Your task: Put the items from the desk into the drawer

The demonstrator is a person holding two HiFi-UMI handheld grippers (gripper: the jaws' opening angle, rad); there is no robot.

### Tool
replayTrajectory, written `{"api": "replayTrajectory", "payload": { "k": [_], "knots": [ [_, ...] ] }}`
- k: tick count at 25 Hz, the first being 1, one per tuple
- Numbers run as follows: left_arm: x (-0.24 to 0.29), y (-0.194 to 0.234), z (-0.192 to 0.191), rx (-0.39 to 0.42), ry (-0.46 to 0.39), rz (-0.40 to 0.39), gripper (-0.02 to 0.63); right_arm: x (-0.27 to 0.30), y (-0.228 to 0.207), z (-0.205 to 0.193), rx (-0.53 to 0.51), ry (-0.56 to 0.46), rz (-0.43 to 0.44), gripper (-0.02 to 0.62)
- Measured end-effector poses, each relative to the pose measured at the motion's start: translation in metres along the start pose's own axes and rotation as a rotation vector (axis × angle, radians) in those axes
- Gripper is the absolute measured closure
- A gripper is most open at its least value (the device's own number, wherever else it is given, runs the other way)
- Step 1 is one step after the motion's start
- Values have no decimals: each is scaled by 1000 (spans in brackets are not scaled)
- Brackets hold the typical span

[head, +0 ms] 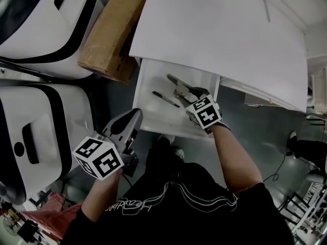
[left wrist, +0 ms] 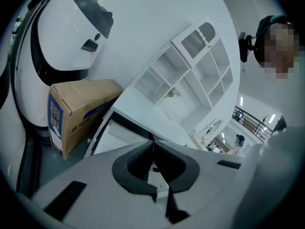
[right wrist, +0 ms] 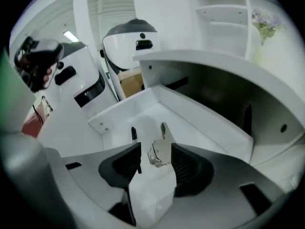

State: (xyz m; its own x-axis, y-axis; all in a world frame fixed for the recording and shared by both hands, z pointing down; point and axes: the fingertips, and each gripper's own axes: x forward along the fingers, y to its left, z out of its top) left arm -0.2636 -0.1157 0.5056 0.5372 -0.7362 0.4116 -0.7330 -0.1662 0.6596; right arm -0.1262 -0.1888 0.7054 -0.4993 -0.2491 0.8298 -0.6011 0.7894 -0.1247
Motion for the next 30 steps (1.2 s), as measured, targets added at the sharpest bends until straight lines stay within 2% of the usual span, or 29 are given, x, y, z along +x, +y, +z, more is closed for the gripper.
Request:
{"api": "replayTrajectory", "payload": {
  "k": [6, 9, 12, 17, 20, 24, 30],
  "knots": [
    [-13, -45, -9, 46, -12, -51, 584, -117, 12, 39, 159, -294, 72, 411],
    [-28, -84, -19, 84, -30, -71, 584, -196, 30, 55, 122, -441, 58, 422],
    [-45, -134, -25, 126, -60, -106, 584, -278, 62, 62, 65, -567, 78, 459],
    [-78, -226, -49, 220, -83, -180, 584, -400, 122, 39, 38, -762, 148, 482],
    [-102, -279, -65, 273, -112, -227, 584, -456, 145, 11, 54, -846, 171, 522],
    [-136, -331, -82, 343, -158, -266, 584, -508, 168, -21, 106, -933, 232, 540],
    [-170, -388, -108, 418, -182, -308, 584, -543, 198, -49, 135, -958, 279, 546]
  ]
}}
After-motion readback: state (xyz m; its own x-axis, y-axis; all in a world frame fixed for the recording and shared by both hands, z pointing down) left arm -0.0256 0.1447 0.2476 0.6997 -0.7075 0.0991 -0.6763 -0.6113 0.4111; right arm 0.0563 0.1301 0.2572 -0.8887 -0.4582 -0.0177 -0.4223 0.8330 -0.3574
